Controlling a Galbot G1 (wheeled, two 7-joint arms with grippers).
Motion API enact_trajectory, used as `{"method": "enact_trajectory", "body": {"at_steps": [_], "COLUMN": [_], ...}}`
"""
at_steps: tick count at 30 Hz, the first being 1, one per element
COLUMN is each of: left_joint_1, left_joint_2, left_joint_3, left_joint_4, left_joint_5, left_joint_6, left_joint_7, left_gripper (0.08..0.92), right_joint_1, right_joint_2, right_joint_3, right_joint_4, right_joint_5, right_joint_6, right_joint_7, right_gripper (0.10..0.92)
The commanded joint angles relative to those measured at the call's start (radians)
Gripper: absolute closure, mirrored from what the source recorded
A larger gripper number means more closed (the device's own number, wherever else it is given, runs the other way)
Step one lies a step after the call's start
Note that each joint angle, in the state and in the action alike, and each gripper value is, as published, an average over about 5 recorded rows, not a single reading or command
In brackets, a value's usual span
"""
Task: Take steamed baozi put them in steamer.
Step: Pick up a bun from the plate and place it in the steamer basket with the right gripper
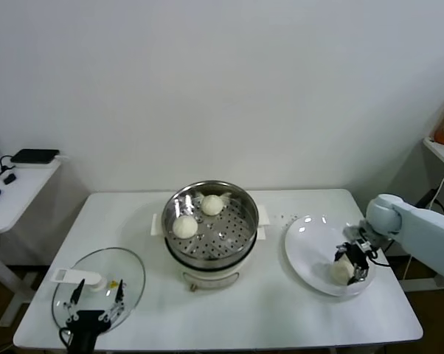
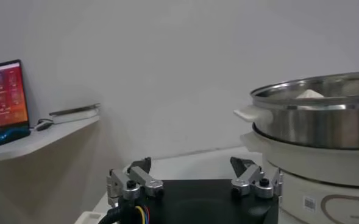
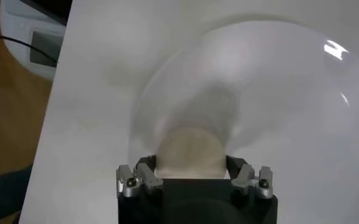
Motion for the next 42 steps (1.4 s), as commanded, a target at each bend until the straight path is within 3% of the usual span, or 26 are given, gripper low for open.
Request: {"method": "enact_trajectory", "body": {"at_steps": [1, 10, 21, 42], "left_joint_1": [-0.001, -0.005, -0.002, 0.001], "left_joint_2": [0.0, -0.001, -0.001, -0.005], "left_joint_3": [0.002, 0.005, 0.004, -0.006], "left_joint_4": [0.002, -0.002, -0.009, -0.011], "left_joint_5": [0.0, 0.005, 0.011, 0.012], "left_joint_6": [-0.001, 0.003, 0.005, 0.009], "left_joint_7": [0.0, 0.001, 0.002, 0.001], "left_gripper": [0.177, 0.177, 0.177, 0.177], "right_joint_1": [0.161, 0.537, 0.801, 0.641], "right_joint_2": [-0.01, 0.048, 0.252, 0.687], "right_joint_3": [-0.074, -0.28, -0.34, -0.19], "right_joint_4": [0.072, 0.201, 0.278, 0.191], "right_joint_5": [0.048, 0.181, 0.288, 0.075], "right_joint_6": [0.015, 0.076, 0.177, 0.254], "right_joint_7": [-0.011, -0.042, -0.058, -0.062], "right_gripper": [0.293, 0.296, 0.296, 0.304]}}
